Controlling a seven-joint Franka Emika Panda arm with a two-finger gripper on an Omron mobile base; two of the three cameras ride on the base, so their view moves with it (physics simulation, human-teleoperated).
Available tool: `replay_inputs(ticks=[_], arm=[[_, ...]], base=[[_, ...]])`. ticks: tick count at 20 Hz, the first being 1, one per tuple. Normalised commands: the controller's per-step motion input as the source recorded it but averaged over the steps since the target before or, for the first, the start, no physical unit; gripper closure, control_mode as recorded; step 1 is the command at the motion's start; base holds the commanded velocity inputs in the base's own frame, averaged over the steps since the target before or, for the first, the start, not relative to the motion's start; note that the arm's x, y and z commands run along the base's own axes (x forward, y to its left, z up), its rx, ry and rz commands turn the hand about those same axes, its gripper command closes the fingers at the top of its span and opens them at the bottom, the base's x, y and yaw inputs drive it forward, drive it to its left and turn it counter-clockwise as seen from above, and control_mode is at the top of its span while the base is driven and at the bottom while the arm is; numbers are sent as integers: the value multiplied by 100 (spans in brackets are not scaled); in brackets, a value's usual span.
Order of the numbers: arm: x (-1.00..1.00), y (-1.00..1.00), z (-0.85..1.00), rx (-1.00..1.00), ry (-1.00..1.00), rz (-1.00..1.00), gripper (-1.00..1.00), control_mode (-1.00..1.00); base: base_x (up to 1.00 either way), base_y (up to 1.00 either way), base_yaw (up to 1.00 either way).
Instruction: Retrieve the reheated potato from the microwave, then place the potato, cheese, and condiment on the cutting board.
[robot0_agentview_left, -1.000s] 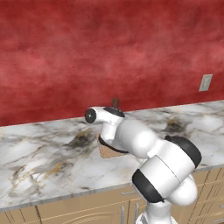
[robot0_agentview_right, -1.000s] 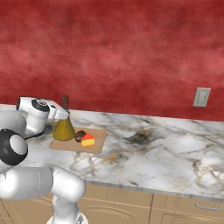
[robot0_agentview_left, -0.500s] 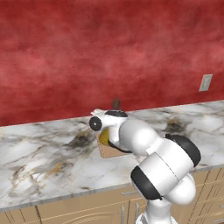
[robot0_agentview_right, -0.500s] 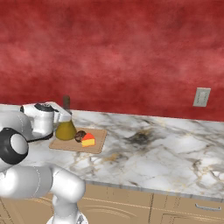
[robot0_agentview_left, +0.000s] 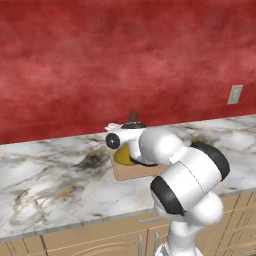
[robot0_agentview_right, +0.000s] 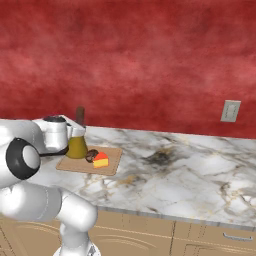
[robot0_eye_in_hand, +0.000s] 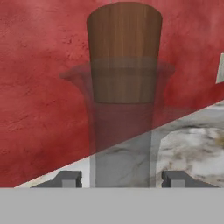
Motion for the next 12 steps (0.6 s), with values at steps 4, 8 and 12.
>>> replay_inputs(ticks=[4, 8, 12], arm=[[-33, 18, -34, -5, -1, 1, 100, -100], [-36, 22, -32, -5, -5, 0, 100, -100], [-11, 6, -25, -3, -6, 0, 100, -100]], base=[[0, 0, 0], [0, 0, 0], [0, 0, 0]])
